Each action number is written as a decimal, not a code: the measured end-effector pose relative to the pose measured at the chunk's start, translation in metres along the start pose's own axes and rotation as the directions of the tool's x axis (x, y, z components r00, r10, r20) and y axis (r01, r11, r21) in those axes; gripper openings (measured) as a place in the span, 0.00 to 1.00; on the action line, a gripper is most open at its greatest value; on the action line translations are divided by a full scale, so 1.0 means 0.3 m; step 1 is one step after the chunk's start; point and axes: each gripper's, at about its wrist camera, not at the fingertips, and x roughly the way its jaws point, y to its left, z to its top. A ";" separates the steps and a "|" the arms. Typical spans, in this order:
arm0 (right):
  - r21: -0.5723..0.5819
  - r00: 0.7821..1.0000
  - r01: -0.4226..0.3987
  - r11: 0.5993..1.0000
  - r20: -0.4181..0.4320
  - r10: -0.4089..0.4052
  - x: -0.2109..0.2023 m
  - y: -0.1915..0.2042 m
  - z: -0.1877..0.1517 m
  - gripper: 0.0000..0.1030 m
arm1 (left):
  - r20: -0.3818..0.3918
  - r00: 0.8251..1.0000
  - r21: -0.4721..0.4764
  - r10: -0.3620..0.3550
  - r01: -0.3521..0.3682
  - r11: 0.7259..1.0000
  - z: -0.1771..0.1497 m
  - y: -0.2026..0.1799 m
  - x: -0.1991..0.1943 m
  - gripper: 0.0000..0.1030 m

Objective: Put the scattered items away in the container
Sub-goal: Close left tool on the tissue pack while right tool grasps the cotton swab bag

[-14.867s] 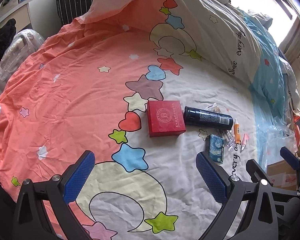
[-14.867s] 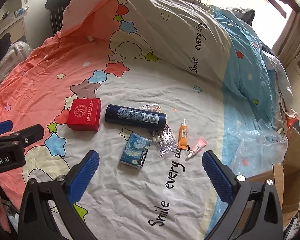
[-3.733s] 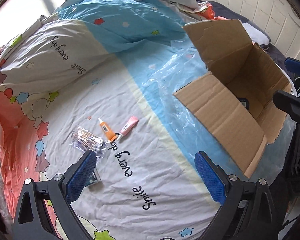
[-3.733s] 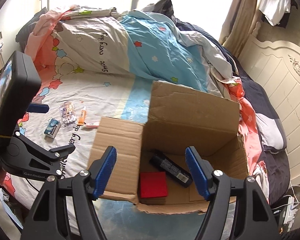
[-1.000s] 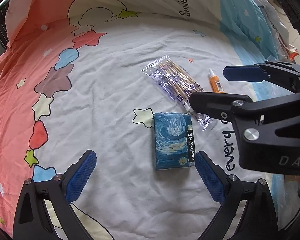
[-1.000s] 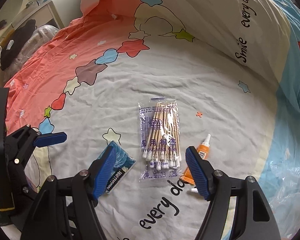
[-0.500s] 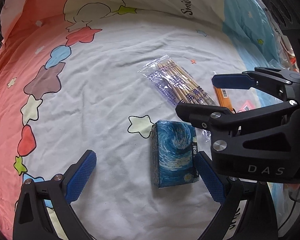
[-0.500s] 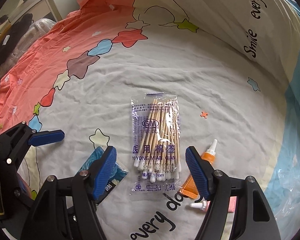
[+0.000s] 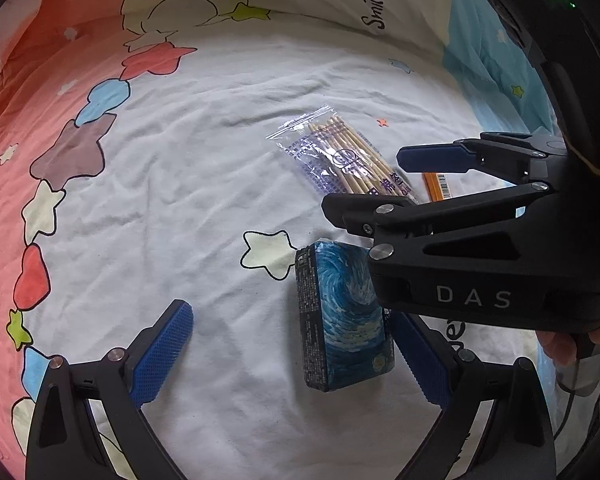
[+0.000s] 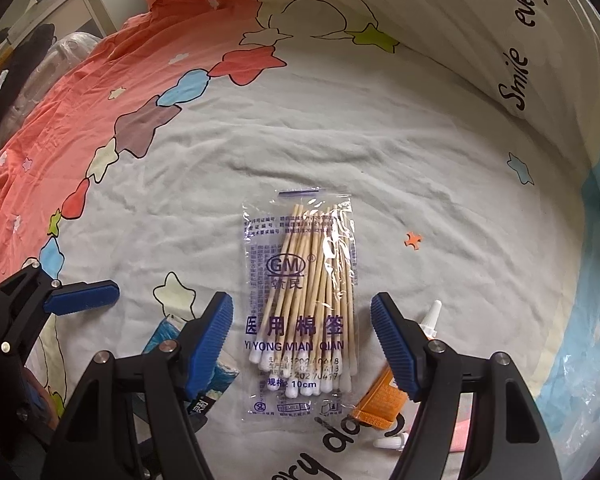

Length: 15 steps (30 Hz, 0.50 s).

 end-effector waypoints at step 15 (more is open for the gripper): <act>0.008 1.000 0.001 1.000 -0.008 -0.001 0.018 -0.026 0.007 0.67 | -0.007 1.000 0.051 0.020 -0.019 0.999 -0.011 -0.049 0.013 0.98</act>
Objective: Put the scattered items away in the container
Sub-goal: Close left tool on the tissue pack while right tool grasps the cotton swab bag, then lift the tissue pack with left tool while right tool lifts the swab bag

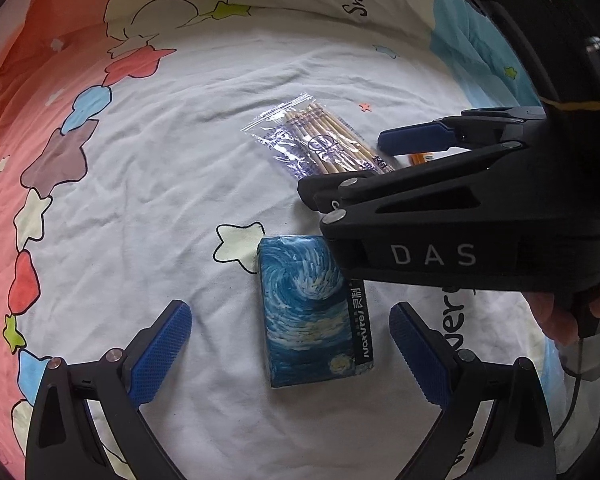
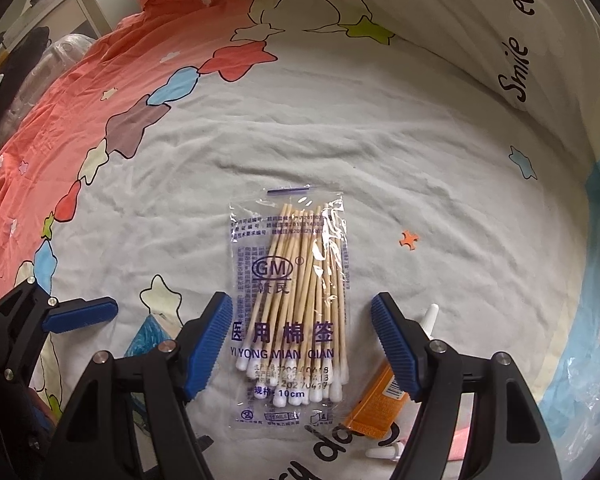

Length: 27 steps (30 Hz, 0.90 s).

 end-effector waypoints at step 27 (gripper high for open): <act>0.043 0.996 -0.033 0.999 0.087 0.029 -0.143 0.003 -0.019 0.21 | -0.035 0.998 0.089 0.061 -0.058 0.994 0.039 -0.034 -0.031 0.47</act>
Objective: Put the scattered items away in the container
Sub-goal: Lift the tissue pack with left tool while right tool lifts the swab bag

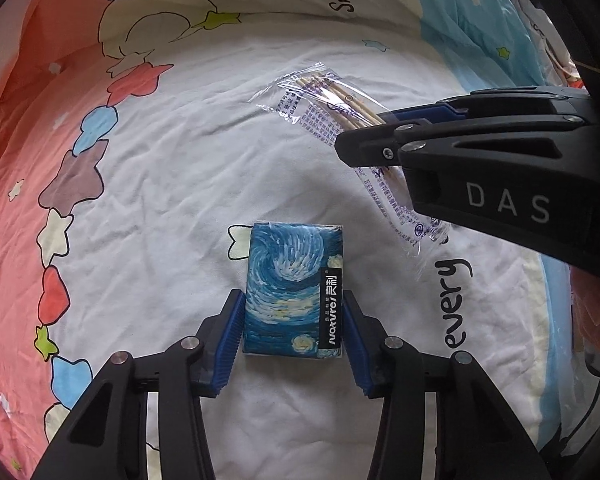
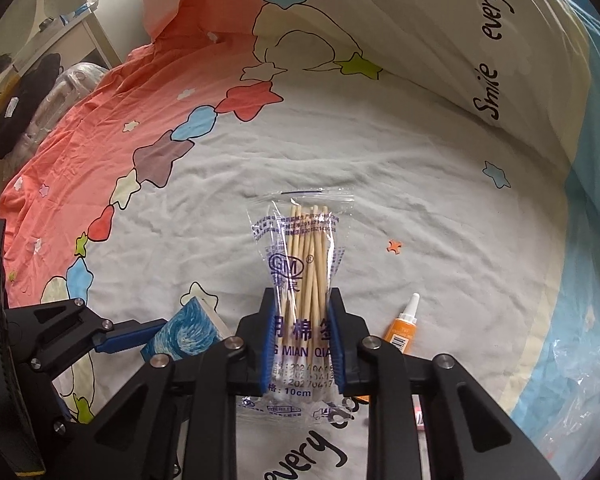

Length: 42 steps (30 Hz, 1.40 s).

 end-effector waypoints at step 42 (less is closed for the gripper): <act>0.060 0.979 0.119 0.991 0.158 -0.128 -0.465 0.121 -0.069 0.21 | 0.158 0.987 0.114 -0.018 0.000 0.993 -0.022 -0.097 -0.401 0.45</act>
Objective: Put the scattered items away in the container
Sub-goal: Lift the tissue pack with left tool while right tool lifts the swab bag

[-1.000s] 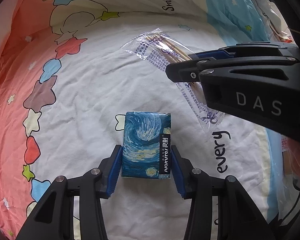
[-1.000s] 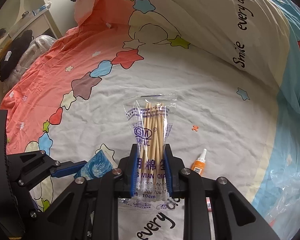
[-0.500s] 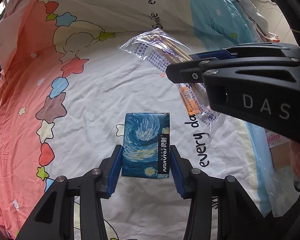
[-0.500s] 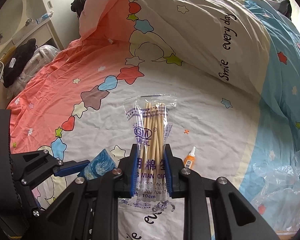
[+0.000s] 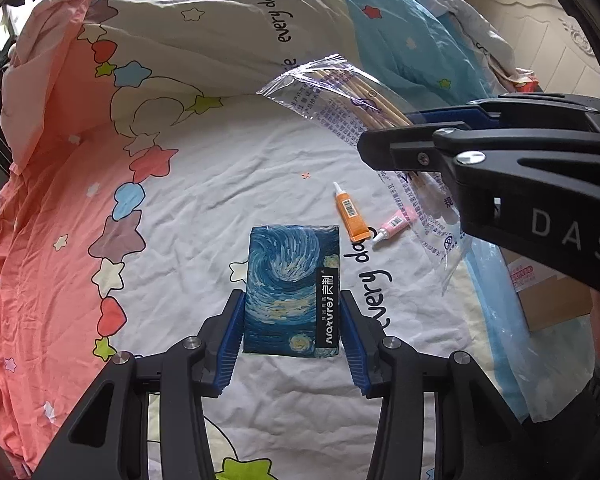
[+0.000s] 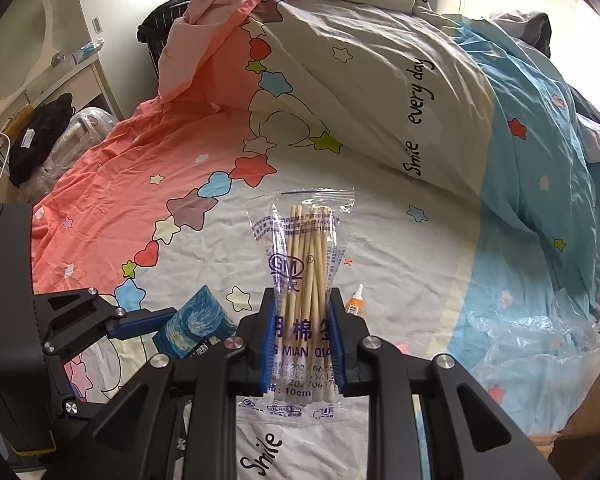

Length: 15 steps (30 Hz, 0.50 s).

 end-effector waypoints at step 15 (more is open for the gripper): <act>0.082 0.994 0.069 0.994 0.078 -0.075 -0.225 -0.030 -0.091 0.21 | 0.033 0.999 0.091 -0.011 0.008 0.996 -0.018 -0.104 -0.126 0.45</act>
